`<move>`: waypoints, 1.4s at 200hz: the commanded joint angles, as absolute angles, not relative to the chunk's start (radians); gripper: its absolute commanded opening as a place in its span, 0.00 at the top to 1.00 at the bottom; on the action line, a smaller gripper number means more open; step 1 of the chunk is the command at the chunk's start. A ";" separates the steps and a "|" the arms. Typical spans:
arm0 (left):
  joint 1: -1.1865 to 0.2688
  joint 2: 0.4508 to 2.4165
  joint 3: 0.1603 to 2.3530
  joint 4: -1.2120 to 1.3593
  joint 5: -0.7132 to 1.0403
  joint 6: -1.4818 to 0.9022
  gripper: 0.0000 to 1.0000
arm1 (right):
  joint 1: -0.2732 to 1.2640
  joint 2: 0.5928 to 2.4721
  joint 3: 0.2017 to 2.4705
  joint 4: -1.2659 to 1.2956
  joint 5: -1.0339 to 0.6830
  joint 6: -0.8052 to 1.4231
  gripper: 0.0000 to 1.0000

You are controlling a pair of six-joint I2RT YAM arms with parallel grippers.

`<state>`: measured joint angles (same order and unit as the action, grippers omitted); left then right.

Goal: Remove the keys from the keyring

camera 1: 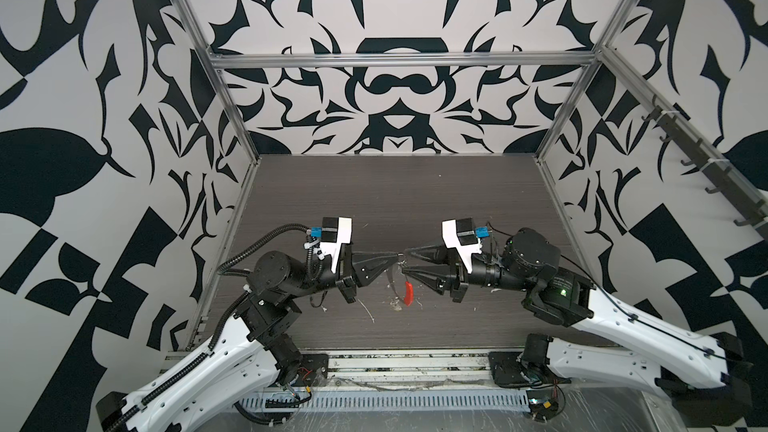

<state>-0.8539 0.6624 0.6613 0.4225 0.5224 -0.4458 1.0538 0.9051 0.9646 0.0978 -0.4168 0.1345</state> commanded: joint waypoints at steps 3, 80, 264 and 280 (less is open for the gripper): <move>-0.856 0.655 0.655 0.448 0.540 -0.445 1.00 | 1.035 0.910 0.999 0.145 -0.456 0.163 0.66; -0.856 0.658 0.660 0.446 0.531 -0.445 1.00 | 1.017 0.908 0.976 0.161 -0.481 0.202 0.83; -0.856 0.650 0.659 0.427 0.504 -0.442 1.00 | 0.999 0.927 0.930 0.204 -0.521 0.268 1.00; -0.856 0.651 0.667 0.405 0.502 -0.443 1.00 | 0.994 0.919 0.930 0.193 -0.508 0.274 1.00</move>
<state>-0.8539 0.6609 0.6613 0.4175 0.5133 -0.4416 1.0019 0.9245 0.9375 0.1593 -0.5049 0.2649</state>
